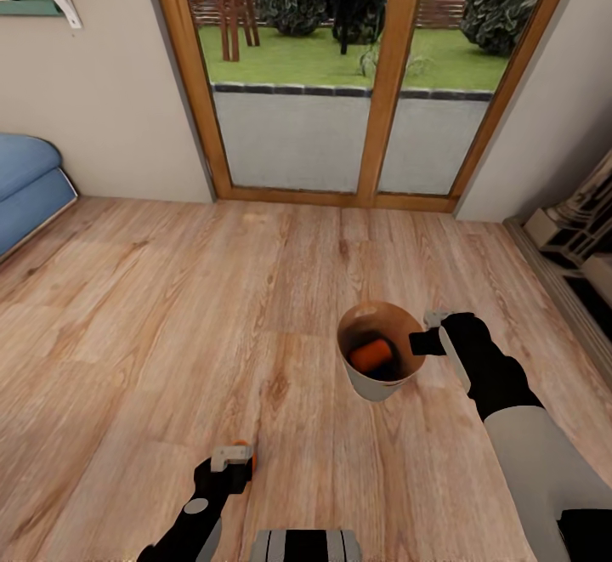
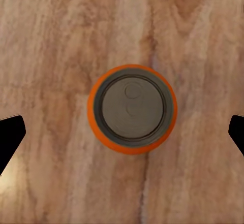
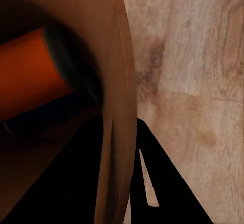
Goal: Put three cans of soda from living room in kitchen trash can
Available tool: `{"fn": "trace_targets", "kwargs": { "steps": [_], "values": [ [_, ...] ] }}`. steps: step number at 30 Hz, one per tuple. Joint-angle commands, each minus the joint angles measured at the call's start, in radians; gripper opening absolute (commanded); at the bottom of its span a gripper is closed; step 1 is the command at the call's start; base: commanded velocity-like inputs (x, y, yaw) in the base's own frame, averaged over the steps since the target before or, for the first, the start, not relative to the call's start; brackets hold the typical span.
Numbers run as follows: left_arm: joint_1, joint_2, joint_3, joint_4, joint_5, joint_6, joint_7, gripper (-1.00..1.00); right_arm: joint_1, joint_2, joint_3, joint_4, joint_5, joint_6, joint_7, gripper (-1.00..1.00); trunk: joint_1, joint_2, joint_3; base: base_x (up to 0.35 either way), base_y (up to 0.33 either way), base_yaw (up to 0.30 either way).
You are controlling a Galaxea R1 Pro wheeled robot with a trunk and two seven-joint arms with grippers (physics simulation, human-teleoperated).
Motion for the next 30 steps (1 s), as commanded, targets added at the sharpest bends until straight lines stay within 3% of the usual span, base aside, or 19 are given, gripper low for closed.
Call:
{"fn": "trace_targets", "kwargs": {
  "steps": [1, 30],
  "values": [
    [0.000, 0.000, 0.000, 0.000, 0.000, 0.000, 0.000, 1.00, -0.001, 0.000, 0.000, 0.000, -0.015, 0.000, 0.004, -1.00, 0.004, -0.007, -0.005, 0.000, 0.000, 0.000],
    [0.000, 0.000, 0.000, -0.001, -0.001, 0.000, 0.000, 1.00, -0.002, 0.002, 0.001, -0.002, -0.015, 0.000, 0.004, -1.00, 0.004, -0.007, -0.049, 0.043, 0.000, 0.000]
  ]
}}
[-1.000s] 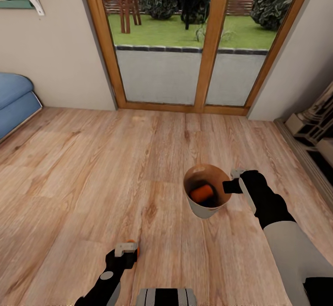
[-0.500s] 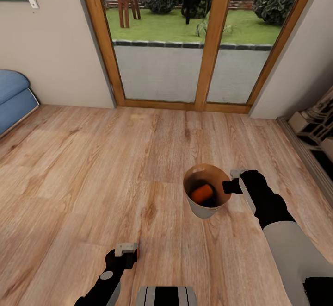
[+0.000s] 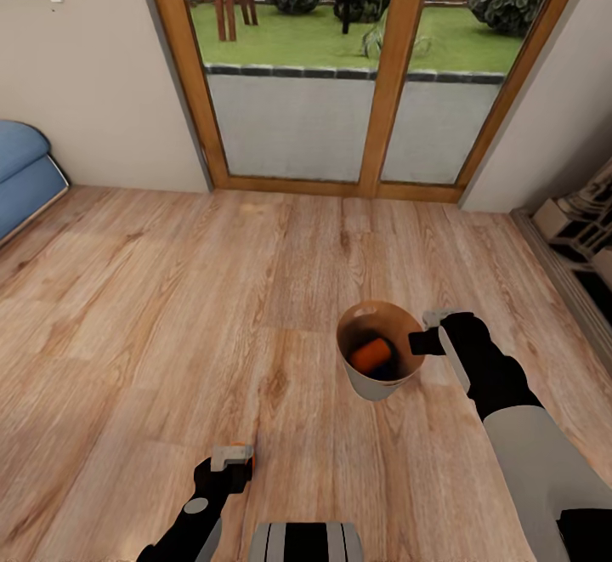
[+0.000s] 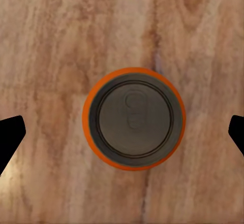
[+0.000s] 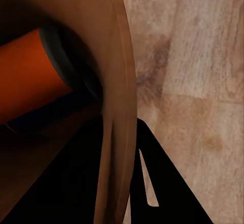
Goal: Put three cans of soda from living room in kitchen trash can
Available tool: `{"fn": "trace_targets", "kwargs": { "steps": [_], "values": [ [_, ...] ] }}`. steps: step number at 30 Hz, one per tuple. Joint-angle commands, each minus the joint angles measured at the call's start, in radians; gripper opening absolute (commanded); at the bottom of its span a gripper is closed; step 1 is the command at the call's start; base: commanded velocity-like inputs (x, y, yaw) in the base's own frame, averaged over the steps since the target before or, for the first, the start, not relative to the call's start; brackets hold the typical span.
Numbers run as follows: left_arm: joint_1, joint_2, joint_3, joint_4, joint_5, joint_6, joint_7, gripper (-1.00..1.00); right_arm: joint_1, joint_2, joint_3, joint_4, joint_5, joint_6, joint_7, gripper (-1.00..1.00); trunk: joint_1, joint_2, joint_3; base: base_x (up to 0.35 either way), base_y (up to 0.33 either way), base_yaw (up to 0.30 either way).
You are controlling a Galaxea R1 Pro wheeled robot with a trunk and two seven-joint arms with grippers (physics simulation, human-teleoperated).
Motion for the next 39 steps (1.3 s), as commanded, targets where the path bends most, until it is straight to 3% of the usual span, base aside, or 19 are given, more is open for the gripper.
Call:
{"fn": "trace_targets", "kwargs": {
  "steps": [1, 17, 39],
  "values": [
    [0.000, 0.000, 0.000, 0.000, 0.000, 0.000, 0.000, 1.00, 0.000, 0.001, 0.000, 0.000, -0.016, 0.000, 0.004, -1.00, 0.000, 0.000, -0.002, 0.000, 0.000, 0.000],
    [0.000, 0.000, 0.000, 0.000, 0.000, -0.001, 0.000, 1.00, -0.001, 0.001, 0.000, -0.001, -0.016, 0.000, 0.004, -1.00, 0.054, -0.098, -0.071, 0.000, 0.000, 0.000],
    [0.000, 0.000, 0.000, 0.006, 0.000, -0.042, 0.000, 1.00, -0.001, 0.001, 0.000, -0.001, -0.016, 0.000, 0.004, -1.00, 0.054, -0.098, -0.078, 0.057, -0.014, 0.000]
  ]
}}
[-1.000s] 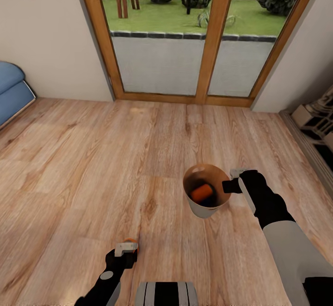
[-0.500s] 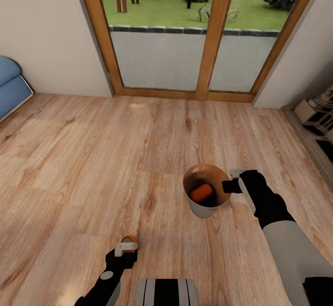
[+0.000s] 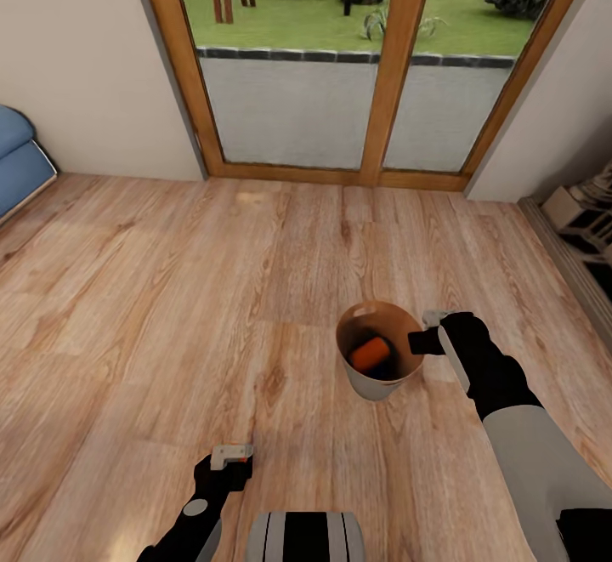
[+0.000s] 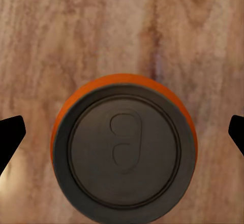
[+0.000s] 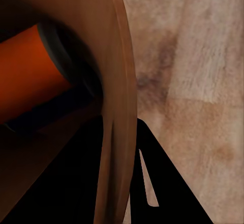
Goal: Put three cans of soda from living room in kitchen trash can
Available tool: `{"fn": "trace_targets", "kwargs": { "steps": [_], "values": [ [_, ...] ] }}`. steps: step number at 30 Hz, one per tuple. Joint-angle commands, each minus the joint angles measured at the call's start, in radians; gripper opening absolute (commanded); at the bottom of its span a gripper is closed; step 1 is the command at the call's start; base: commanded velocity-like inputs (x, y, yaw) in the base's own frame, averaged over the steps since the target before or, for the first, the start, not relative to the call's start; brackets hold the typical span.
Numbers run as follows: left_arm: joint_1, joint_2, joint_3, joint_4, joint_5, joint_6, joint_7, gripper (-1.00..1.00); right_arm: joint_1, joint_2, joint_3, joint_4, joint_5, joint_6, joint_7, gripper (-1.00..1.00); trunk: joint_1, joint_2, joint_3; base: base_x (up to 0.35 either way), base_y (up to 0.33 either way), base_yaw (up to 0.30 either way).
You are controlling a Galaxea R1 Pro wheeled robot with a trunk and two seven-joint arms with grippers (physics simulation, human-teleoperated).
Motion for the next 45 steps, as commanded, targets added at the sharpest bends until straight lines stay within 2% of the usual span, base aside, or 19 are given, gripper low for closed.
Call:
{"fn": "trace_targets", "kwargs": {
  "steps": [1, 8, 11, 45],
  "values": [
    [0.000, 0.000, 0.000, 0.000, 0.000, 0.000, 0.000, 1.00, 0.000, 0.000, 0.000, 0.000, -0.013, 0.000, 0.004, -1.00, 0.000, 0.000, 0.000, 0.013, -0.004, 0.000],
    [0.000, 0.000, 0.000, 0.000, 0.000, -0.001, 0.000, 1.00, 0.000, 0.000, 0.000, 0.000, -0.013, 0.000, 0.004, -1.00, 0.000, 0.000, 0.000, 0.004, -0.001, 0.000],
    [0.000, 0.000, 0.000, 0.001, 0.000, -0.001, 0.000, 1.00, 0.000, 0.000, 0.000, 0.000, -0.013, 0.000, 0.004, -1.00, 0.005, -0.008, -0.011, 0.000, 0.000, 0.000],
    [0.000, 0.005, 0.000, 0.005, 0.000, 0.001, 0.000, 1.00, 0.000, 0.005, 0.000, 0.000, -0.013, 0.000, 0.004, -1.00, 0.005, -0.008, -0.011, 0.000, 0.000, 0.000]
  ]
}}
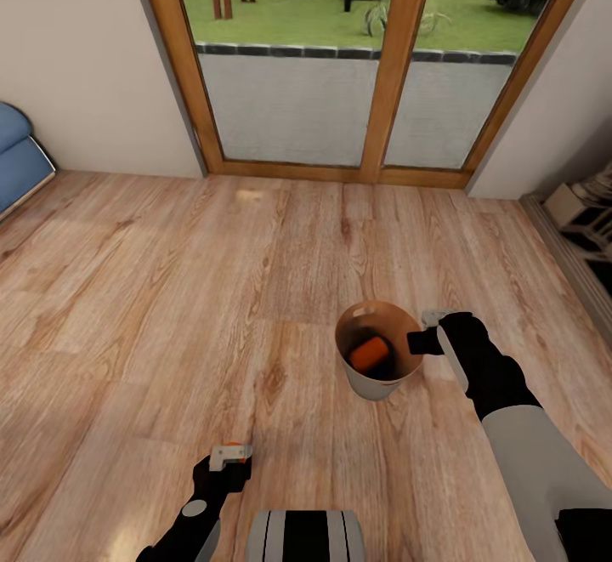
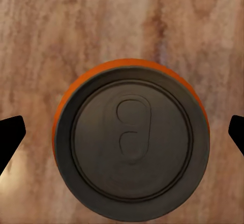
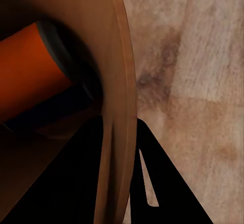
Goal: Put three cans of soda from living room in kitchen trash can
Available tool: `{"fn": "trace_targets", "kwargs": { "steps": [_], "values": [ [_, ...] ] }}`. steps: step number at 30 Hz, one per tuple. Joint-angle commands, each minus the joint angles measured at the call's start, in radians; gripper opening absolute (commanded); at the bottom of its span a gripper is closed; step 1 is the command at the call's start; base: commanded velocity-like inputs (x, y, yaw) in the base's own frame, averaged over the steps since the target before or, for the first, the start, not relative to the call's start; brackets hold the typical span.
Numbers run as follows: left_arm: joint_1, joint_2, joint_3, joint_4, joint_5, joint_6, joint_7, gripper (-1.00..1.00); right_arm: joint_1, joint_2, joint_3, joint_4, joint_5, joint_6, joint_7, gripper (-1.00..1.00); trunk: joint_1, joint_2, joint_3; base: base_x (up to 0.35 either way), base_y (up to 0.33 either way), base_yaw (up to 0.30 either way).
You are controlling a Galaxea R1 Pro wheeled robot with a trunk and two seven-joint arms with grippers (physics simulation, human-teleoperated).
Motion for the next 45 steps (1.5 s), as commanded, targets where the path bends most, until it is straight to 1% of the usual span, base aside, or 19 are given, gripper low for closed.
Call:
{"fn": "trace_targets", "kwargs": {
  "steps": [1, 4, 16, 17, 37, 43, 45],
  "values": [
    [0.000, 0.000, 0.000, 0.000, 0.000, 0.000, 0.000, 1.00, 0.000, 0.000, 0.000, 0.000, -0.017, 0.000, 0.004, -1.00, 0.000, 0.000, -0.004, 0.000, 0.000, 0.000],
    [0.000, 0.000, 0.000, 0.000, 0.000, 0.000, 0.000, 1.00, 0.000, 0.001, 0.000, 0.000, -0.017, 0.000, 0.004, -1.00, 0.002, -0.001, -0.015, 0.000, 0.000, 0.000],
    [0.000, 0.000, 0.000, 0.001, 0.000, -0.001, 0.000, 1.00, 0.000, 0.002, 0.000, 0.000, -0.017, 0.000, 0.004, -1.00, 0.002, -0.001, -0.015, 0.000, 0.000, 0.000],
    [0.000, 0.000, 0.000, 0.001, -0.001, 0.000, 0.000, -1.00, 0.000, 0.002, 0.000, 0.000, -0.017, 0.000, 0.004, -1.00, 0.002, -0.001, -0.015, 0.000, 0.000, 0.000],
    [0.000, 0.000, -0.001, 0.002, 0.000, -0.001, 0.000, -1.00, 0.000, 0.002, 0.000, 0.000, -0.017, 0.000, 0.004, -1.00, 0.002, -0.001, -0.015, 0.000, 0.000, 0.000],
    [0.000, 0.000, -0.001, 0.002, 0.000, -0.001, 0.000, -1.00, 0.000, 0.002, 0.000, 0.000, -0.017, 0.000, 0.004, -1.00, -0.001, 0.000, 0.008, 0.000, 0.000, 0.000],
    [0.000, 0.000, -0.001, 0.002, 0.000, -0.001, 0.000, -1.00, 0.000, 0.002, 0.000, 0.000, -0.017, 0.000, 0.004, -1.00, -0.009, 0.014, 0.014, 0.000, 0.000, 0.000]
  ]
}}
